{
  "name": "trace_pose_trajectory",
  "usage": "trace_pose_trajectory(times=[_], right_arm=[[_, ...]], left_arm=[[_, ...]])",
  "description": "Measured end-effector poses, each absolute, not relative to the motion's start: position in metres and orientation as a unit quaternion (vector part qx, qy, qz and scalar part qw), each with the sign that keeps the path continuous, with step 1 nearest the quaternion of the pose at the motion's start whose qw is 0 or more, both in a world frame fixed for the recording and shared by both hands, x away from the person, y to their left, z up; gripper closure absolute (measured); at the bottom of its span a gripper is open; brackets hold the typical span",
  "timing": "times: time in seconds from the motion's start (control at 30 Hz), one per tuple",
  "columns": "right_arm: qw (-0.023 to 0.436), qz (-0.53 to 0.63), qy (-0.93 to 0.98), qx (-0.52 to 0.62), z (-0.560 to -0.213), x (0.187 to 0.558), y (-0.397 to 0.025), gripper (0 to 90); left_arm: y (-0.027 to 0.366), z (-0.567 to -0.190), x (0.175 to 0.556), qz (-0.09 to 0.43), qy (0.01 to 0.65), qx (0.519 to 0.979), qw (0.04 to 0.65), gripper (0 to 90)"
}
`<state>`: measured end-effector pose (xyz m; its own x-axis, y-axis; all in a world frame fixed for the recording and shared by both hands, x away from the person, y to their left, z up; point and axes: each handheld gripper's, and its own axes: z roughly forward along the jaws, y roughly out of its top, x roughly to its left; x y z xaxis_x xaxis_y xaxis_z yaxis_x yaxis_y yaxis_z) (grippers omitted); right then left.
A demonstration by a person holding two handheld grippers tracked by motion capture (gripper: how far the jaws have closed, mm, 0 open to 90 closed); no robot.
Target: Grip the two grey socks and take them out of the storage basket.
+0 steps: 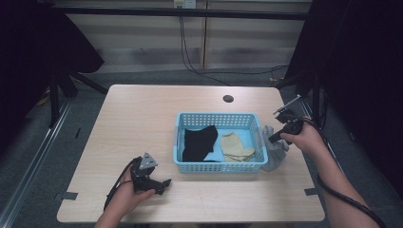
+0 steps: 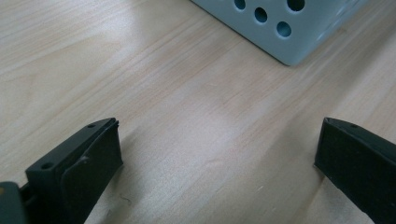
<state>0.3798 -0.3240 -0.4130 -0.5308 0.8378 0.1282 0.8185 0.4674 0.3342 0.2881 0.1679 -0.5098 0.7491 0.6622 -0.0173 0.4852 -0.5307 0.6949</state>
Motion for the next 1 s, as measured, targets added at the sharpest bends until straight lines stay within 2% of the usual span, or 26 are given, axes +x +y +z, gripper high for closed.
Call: trace_pose_trajectory(times=[0.1, 0.17, 0.37, 0.43, 0.63, 0.8, 1.0], right_arm=[[0.026, 0.181, 0.856, 0.484, -0.416, 0.381, -0.324, 74.8], [0.027, 0.180, 0.854, 0.487, -0.417, 0.381, -0.325, 67.0], [0.033, 0.187, 0.847, 0.496, -0.413, 0.378, -0.329, 58.5], [0.037, 0.182, 0.846, 0.500, -0.410, 0.374, -0.330, 53.2], [0.038, 0.189, 0.846, 0.497, -0.407, 0.363, -0.333, 48.2], [0.039, 0.205, 0.844, 0.494, -0.409, 0.345, -0.337, 39.5], [0.040, 0.216, 0.849, 0.481, -0.416, 0.327, -0.339, 33.9]], left_arm=[[0.168, -0.510, 0.288, 0.125, 0.331, 0.866, 0.354, 0.0], [0.168, -0.510, 0.288, 0.125, 0.332, 0.866, 0.353, 0.0], [0.168, -0.510, 0.288, 0.125, 0.331, 0.866, 0.353, 0.0], [0.168, -0.510, 0.288, 0.125, 0.332, 0.866, 0.354, 0.0], [0.168, -0.510, 0.288, 0.125, 0.331, 0.866, 0.353, 0.0], [0.168, -0.510, 0.288, 0.125, 0.332, 0.866, 0.353, 0.0], [0.168, -0.510, 0.288, 0.125, 0.333, 0.865, 0.353, 0.0]])
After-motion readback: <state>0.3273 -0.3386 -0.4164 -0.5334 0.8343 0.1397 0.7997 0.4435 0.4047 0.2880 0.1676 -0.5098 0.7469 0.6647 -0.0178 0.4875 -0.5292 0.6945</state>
